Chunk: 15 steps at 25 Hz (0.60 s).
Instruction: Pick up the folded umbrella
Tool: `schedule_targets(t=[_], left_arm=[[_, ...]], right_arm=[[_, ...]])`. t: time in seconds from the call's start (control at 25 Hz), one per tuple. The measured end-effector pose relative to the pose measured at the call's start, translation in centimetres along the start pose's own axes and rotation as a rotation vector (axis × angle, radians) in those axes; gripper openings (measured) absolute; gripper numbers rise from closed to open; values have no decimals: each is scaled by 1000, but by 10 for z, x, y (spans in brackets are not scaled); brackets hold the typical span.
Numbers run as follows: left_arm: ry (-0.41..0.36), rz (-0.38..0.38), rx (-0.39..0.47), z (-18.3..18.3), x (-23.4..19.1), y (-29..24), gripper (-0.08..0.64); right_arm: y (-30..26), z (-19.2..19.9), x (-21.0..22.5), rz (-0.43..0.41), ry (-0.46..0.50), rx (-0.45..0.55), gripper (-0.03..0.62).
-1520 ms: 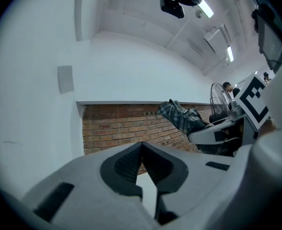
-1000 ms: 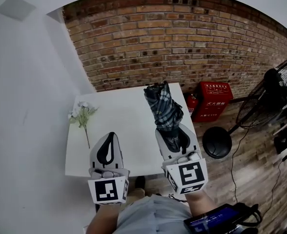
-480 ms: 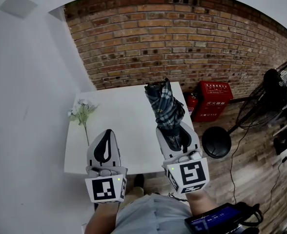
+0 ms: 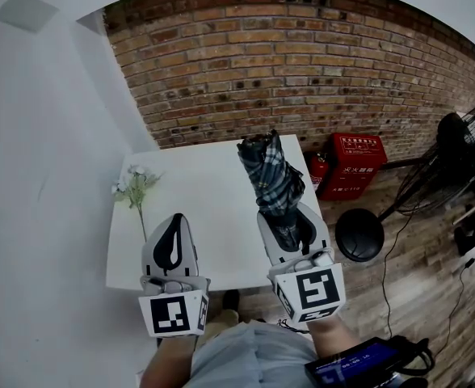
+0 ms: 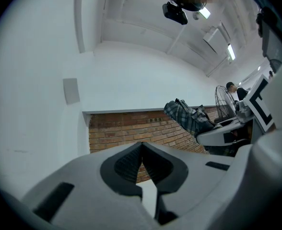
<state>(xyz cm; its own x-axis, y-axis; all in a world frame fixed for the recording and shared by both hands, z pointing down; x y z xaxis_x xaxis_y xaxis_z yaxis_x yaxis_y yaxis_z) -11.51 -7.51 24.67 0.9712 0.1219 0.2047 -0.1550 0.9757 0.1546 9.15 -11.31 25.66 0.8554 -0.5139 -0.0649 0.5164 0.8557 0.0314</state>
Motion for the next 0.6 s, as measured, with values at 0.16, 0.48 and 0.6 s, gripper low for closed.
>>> schedule_targets(t=[0.16,0.48,0.6], left_arm=[[-2,5,-3,3,2,-4,6],[-4,15,-10,4,6,-8,8],[-5,19,-12,4,8,-9,7]], right_arm=[[-2,2,3,2,-1,0,195],[-2,3,8,11,-8,-3,195],[-2,4,9,14,-9,-3,195]])
Point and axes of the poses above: the fingertips, and each gripper's own axes: y backward along the fingers, x to its right, z out of its underside, the point moved 7 cm from there along y, backward along the fingers, and after that the axes turned 1 degree about -y, right-handed, at the moved point
